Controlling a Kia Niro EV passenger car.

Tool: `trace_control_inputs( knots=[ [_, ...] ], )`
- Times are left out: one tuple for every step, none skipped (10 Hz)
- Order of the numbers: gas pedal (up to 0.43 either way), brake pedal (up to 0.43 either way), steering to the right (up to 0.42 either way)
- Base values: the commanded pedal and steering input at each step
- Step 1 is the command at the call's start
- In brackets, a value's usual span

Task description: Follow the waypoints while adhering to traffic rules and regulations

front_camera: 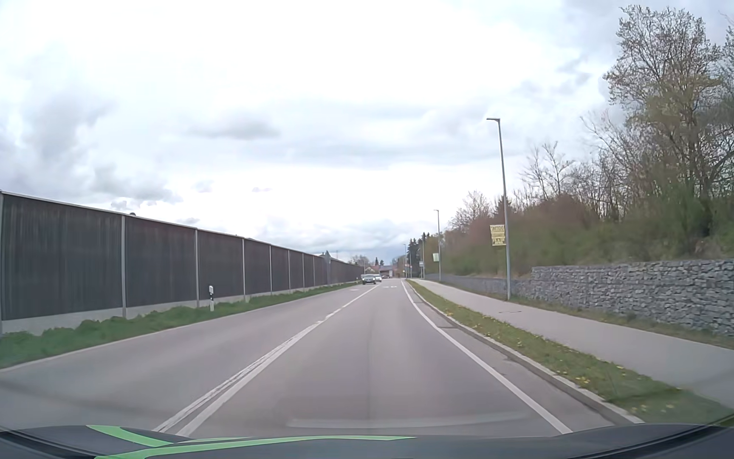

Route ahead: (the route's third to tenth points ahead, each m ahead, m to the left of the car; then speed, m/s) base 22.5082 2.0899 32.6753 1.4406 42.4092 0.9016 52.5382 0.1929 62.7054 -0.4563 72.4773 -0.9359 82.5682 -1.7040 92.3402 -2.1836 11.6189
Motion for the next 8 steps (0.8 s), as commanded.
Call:
trace_control_inputs(
  knots=[
    [0.098, 0.0, 0.01],
    [0.098, 0.0, 0.01],
    [0.098, 0.0, 0.009],
    [0.098, 0.0, 0.009],
    [0.098, 0.0, 0.009],
    [0.098, 0.0, 0.009],
    [0.098, 0.0, 0.009],
    [0.098, 0.0, 0.009]
  ],
)
